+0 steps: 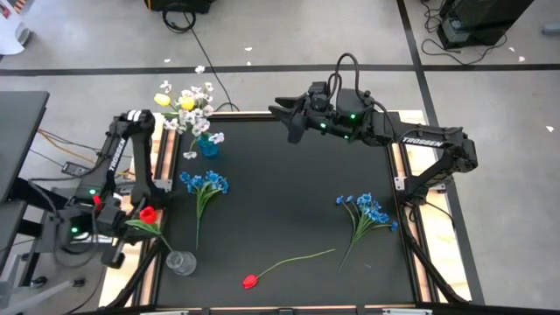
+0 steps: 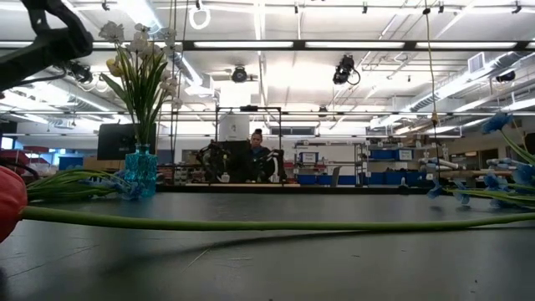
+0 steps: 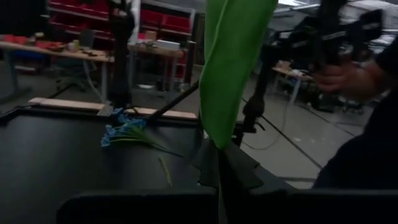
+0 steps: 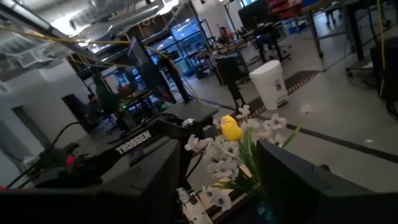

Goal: Sort flowers into vase by color
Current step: Put the top red flower into the transparent vase

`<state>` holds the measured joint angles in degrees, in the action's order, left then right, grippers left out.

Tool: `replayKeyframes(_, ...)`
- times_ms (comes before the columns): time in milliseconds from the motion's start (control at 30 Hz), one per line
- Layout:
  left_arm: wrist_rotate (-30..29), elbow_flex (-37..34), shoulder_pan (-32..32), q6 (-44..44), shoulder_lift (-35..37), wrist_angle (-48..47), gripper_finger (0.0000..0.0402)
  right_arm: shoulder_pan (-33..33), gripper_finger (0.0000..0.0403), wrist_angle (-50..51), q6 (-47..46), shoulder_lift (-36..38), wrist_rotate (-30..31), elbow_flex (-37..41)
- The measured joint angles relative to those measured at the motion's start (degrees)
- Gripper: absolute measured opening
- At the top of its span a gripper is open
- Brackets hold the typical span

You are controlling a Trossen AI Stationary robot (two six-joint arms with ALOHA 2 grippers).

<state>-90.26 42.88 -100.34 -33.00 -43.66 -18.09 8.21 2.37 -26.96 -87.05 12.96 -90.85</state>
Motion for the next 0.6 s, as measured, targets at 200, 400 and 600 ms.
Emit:
replayKeyframes(200,0.03,0.14,-2.0,4.23,0.37,3.49,0.0004,0.12,0.0221,0.31,-0.52,-0.01,1.95,0.0)
replayKeyframes(400,1.0,0.19,-2.15,4.32,-0.11,4.17,0.0004,0.12,0.0221,0.31,-0.52,-0.02,4.42,0.0)
replayKeyframes(600,0.81,-0.02,-1.41,-0.22,-2.75,4.16,0.0004,0.12,0.0221,0.33,-1.81,-0.02,5.06,-0.02)
